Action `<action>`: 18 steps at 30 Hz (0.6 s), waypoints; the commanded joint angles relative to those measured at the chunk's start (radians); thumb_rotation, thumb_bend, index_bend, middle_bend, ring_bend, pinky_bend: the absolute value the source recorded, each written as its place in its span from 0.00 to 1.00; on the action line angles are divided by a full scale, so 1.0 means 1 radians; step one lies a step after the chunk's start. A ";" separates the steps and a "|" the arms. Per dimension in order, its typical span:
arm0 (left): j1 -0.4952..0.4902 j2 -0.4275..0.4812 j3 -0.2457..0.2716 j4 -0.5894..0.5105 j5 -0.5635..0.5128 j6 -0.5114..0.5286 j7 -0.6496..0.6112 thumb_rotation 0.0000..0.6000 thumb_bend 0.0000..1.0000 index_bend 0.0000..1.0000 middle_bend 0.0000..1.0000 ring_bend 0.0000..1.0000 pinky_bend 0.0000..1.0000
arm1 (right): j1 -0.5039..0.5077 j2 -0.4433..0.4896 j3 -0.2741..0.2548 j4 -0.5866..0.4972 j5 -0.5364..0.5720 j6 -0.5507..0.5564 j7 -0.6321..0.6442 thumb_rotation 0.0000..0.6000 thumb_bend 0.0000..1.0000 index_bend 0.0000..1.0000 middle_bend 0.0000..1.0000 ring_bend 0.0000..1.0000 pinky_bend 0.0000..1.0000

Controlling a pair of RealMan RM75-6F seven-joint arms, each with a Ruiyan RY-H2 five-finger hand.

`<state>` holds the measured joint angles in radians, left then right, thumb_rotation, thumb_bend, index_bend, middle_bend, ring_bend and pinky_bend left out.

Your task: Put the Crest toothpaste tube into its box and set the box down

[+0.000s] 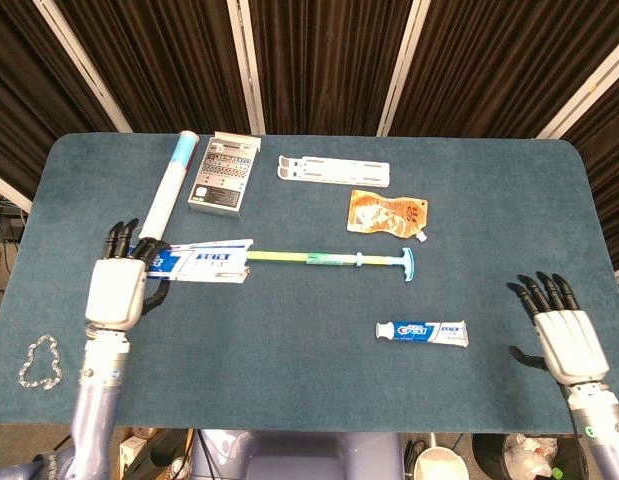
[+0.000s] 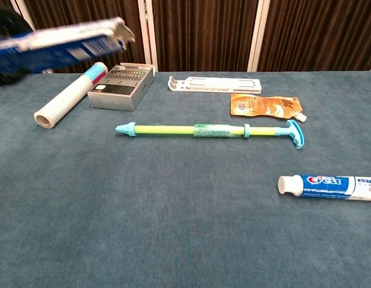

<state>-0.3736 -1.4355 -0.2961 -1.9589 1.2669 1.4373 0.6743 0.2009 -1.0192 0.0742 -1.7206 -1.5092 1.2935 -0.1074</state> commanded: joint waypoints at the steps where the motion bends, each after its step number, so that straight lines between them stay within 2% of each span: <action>1: 0.038 0.083 -0.009 -0.082 0.008 0.005 -0.088 1.00 0.43 0.35 0.36 0.08 0.07 | 0.031 -0.035 0.005 -0.006 0.017 -0.041 -0.011 1.00 0.16 0.18 0.18 0.03 0.00; 8: 0.072 0.177 -0.010 -0.121 0.040 0.019 -0.220 1.00 0.43 0.36 0.36 0.08 0.07 | 0.055 -0.093 -0.007 0.034 0.038 -0.091 -0.015 1.00 0.16 0.20 0.25 0.05 0.00; 18: 0.078 0.225 0.001 -0.137 0.038 0.023 -0.231 1.00 0.43 0.36 0.36 0.08 0.07 | 0.069 -0.170 -0.021 0.118 0.035 -0.109 0.025 1.00 0.16 0.23 0.31 0.06 0.00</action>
<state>-0.2958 -1.2121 -0.2968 -2.0951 1.3068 1.4615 0.4432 0.2672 -1.1820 0.0541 -1.6090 -1.4727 1.1857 -0.0883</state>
